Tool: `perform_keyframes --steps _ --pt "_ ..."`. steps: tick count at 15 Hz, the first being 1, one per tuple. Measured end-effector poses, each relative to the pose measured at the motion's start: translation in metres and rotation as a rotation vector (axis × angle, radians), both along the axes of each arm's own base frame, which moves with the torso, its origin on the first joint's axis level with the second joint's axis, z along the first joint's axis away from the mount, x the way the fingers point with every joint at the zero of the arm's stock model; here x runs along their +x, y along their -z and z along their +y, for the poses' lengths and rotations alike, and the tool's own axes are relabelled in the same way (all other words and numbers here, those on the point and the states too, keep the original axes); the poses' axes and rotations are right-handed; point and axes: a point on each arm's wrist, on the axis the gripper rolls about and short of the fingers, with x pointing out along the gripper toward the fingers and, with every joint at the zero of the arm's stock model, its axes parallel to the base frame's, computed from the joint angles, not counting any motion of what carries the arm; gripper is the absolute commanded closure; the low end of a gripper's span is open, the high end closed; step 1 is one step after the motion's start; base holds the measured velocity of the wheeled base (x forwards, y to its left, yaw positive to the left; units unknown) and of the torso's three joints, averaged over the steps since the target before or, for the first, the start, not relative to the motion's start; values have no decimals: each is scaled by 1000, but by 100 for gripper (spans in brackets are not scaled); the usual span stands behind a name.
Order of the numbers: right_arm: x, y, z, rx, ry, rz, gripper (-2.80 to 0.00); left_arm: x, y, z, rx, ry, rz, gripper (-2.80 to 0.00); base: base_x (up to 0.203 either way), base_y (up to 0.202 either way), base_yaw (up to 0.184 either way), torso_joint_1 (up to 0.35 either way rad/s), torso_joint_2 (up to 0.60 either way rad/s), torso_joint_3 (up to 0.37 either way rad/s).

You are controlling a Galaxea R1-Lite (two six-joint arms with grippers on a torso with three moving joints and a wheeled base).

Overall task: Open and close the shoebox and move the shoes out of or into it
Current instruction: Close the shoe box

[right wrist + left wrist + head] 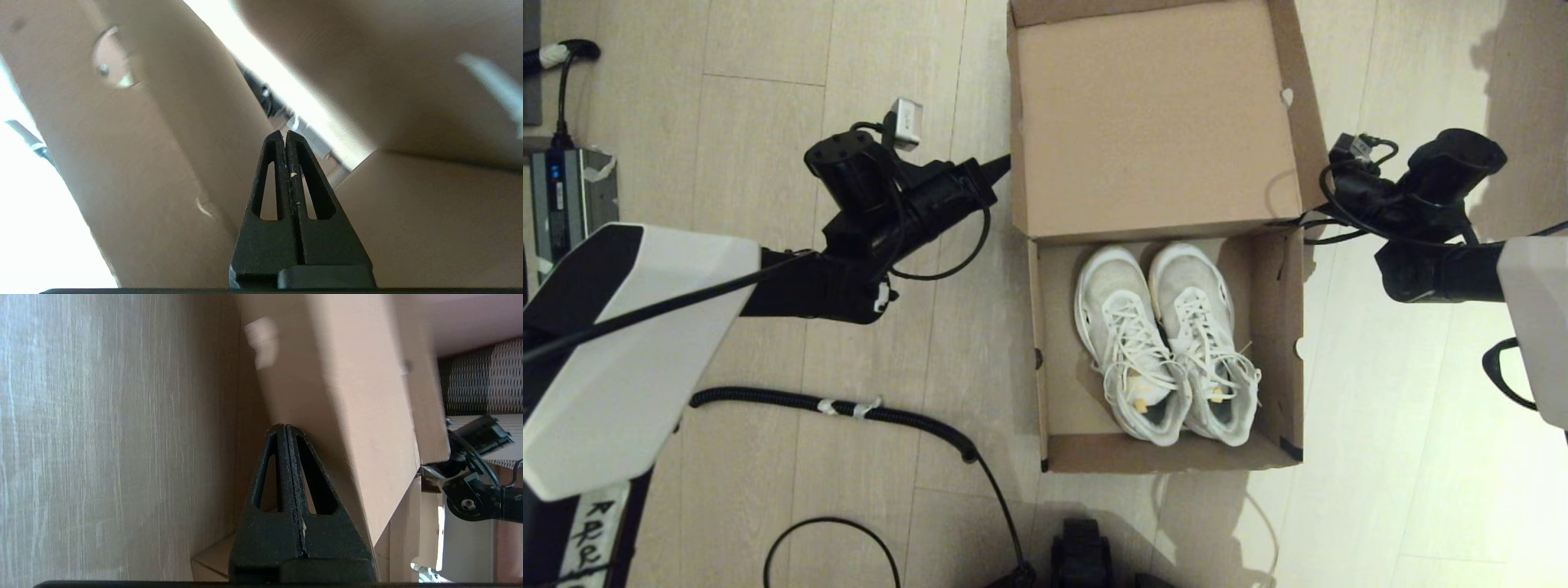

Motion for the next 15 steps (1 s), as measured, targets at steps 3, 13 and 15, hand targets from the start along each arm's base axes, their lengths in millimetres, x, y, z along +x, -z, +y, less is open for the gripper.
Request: perform_keyframes --steps 3,13,15 --pt "-6 -7 1 -13 -67 -21 0 1 -8 3 -4 -10 -8 0 0 0 0 0 0 0" --pt "-20 -26 3 -73 -156 -71 0 8 -26 21 -15 -59 -23 0 0 0 0 0 0 0" --pt "-24 -33 4 -78 -161 -83 0 6 -27 19 -12 -44 -27 0 0 0 0 0 0 0"
